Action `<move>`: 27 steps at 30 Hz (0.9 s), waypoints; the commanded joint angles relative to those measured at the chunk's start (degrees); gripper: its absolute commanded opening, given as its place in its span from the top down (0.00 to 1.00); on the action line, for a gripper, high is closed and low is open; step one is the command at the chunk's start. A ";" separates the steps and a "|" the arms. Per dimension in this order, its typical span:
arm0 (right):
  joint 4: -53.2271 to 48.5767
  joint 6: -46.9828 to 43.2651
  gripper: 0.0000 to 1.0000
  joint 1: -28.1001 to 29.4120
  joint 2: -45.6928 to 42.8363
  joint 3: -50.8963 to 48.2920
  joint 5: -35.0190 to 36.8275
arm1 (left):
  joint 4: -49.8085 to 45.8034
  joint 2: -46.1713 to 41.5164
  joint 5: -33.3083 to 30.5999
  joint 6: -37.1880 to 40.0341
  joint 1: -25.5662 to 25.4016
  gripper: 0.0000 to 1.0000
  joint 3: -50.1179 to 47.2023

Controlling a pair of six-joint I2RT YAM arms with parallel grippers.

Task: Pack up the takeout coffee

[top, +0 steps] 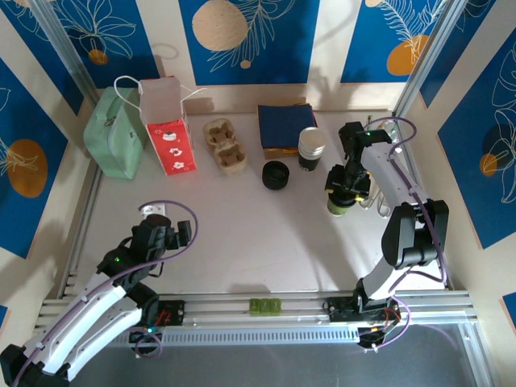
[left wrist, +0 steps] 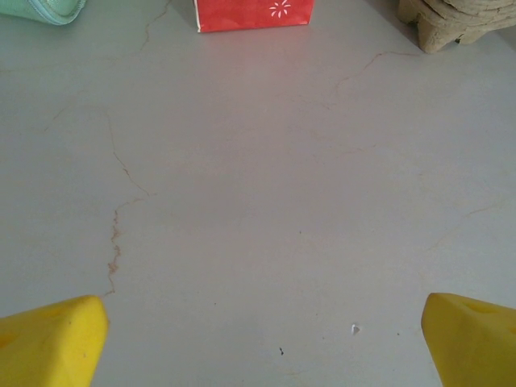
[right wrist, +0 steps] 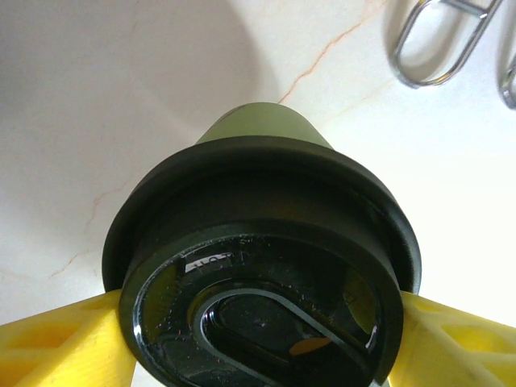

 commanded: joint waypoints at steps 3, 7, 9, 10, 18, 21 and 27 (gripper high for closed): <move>0.27 -2.97 0.27 -4.25 1.60 3.26 0.00 | 0.03 -1.15 0.53 0.26 0.73 0.01 -0.02; 0.43 -3.93 0.27 -6.58 3.39 5.02 -1.93 | 0.08 -1.20 0.64 0.26 0.72 0.01 -0.11; 0.22 -4.13 0.27 -7.13 4.63 5.89 -2.55 | 0.11 -1.14 0.67 0.31 0.73 0.01 -0.21; 0.33 -4.23 0.27 -7.34 5.27 6.24 -2.91 | 0.08 -1.16 0.81 0.26 0.75 0.01 -0.20; 0.76 -5.46 0.27 -7.59 9.46 8.31 -1.00 | -0.09 -1.19 1.16 0.36 0.81 0.01 -0.02; 0.67 -5.56 0.26 -7.94 10.31 8.88 -0.67 | -0.06 -1.15 1.18 0.43 0.77 0.01 0.06; 1.20 -5.52 0.23 -8.95 10.70 9.18 -1.95 | 0.21 -0.81 1.29 0.57 0.77 0.01 -0.02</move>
